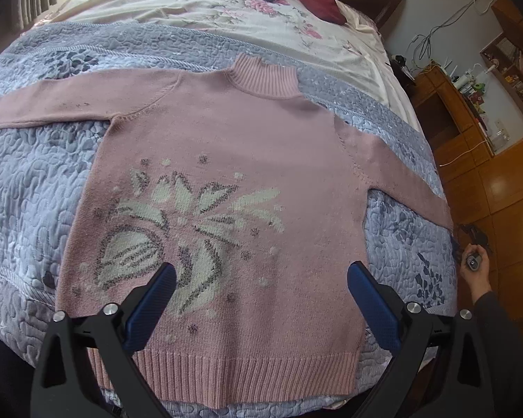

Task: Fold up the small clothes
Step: 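Grasp the cuff of one pink sweater sleeve with the right tool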

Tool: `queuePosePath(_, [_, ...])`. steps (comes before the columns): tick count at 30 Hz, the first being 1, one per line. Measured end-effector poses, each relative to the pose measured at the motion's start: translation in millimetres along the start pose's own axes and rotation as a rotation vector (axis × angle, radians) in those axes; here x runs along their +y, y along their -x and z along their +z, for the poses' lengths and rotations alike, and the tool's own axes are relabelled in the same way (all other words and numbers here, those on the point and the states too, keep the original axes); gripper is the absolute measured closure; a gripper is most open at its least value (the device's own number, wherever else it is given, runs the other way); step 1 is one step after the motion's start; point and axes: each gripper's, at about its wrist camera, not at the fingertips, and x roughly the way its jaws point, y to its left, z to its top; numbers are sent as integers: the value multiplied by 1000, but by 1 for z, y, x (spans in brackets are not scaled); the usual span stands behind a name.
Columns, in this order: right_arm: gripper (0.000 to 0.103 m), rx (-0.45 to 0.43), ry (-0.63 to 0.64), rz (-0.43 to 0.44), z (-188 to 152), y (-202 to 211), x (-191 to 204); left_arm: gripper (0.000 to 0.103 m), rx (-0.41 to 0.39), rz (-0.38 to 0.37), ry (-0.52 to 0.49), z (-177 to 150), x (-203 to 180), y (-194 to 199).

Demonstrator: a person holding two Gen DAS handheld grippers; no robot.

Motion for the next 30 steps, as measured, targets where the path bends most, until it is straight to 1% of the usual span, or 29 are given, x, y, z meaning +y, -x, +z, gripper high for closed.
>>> queuePosePath(4, [67, -9, 21, -5, 8, -10, 4, 4, 18, -28, 25, 0, 4, -11])
queuePosePath(7, [68, -8, 33, -3, 12, -16, 8, 4, 28, -59, 64, 0, 10, -15])
queuePosePath(8, [74, -6, 39, -4, 13, -17, 10, 4, 27, -62, 72, 0, 12, -15])
queuePosePath(9, [83, 1, 55, -8, 13, -18, 13, 4, 24, -64, 77, 0, 14, -14])
queuePosePath(11, [96, -5, 104, -23, 11, -18, 25, 4, 36, -75, 84, 1, 17, -14])
queuePosePath(14, [98, -29, 167, -6, 1, -6, 43, 4, 27, -102, 118, 2, 27, -10])
queuePosePath(16, [98, -37, 228, 0, -8, 2, 64, 4, -10, -79, 118, 4, 31, -3])
queuePosePath(19, [98, -46, 322, 3, -27, 13, 99, 4, -102, -46, 75, 9, 33, 14])
queuePosePath(22, [98, -47, 427, 28, -53, 25, 137, 4, -138, -32, 21, 19, 32, 27])
queuePosePath(23, [98, -45, 466, 37, -65, 29, 150, 4, -138, -37, 10, 23, 32, 30])
queuePosePath(24, [98, -40, 504, 47, -78, 31, 163, 4, -121, -59, 4, 27, 33, 32])
queuePosePath(25, [98, -35, 547, 56, -91, 33, 175, 4, -94, -80, 5, 31, 34, 31])
queuePosePath(27, [98, -25, 636, 69, -121, 36, 198, 4, -53, -90, 23, 38, 36, 31])
queuePosePath(30, [98, 4, 729, 101, -167, 35, 224, 4, -52, -114, 28, 46, 39, 33])
